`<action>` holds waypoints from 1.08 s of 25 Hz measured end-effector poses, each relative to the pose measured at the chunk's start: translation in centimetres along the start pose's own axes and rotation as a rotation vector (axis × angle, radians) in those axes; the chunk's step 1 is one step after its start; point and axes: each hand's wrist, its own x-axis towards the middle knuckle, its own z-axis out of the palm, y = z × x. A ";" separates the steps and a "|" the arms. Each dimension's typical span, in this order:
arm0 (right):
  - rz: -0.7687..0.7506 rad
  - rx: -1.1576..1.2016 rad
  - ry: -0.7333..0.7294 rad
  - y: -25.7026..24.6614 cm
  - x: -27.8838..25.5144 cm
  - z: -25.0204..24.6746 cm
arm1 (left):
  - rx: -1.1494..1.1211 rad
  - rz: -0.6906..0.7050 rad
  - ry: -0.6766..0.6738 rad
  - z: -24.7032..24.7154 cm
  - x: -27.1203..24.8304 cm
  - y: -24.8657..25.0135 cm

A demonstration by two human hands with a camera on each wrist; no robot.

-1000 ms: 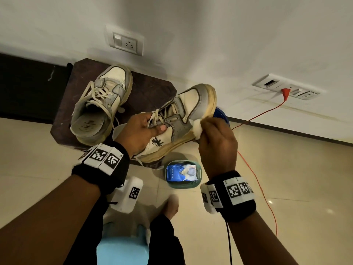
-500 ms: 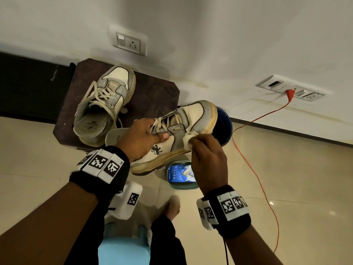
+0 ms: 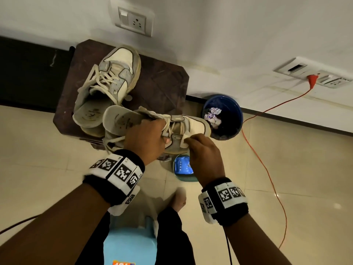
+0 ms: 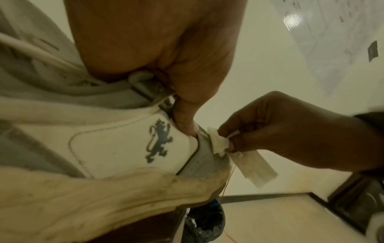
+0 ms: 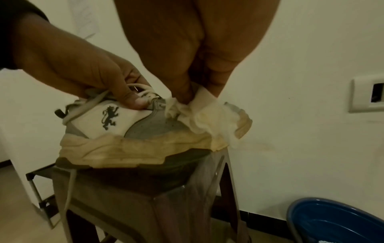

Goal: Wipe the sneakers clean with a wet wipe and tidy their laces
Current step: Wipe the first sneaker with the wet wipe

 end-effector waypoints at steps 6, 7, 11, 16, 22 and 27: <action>-0.006 -0.066 -0.015 1.8 2.1 3.8 | 0.254 0.017 -0.043 2.6 0.3 -0.9; -0.003 -0.090 -0.014 2.0 2.8 4.1 | 0.268 0.027 -0.025 2.8 0.2 -1.1; 0.055 -0.123 0.041 2.8 6.6 4.2 | 0.276 0.014 -0.024 3.1 0.4 -1.5; -0.038 -0.063 0.005 2.9 4.2 4.1 | 0.303 -0.055 -0.020 3.2 0.3 -0.8; -0.155 -0.180 -0.075 4.1 2.5 3.0 | 0.364 -0.018 -0.033 3.2 0.2 -0.5; 0.023 -0.195 -0.053 5.1 7.4 2.7 | 0.350 -0.029 -0.029 3.3 0.1 -0.5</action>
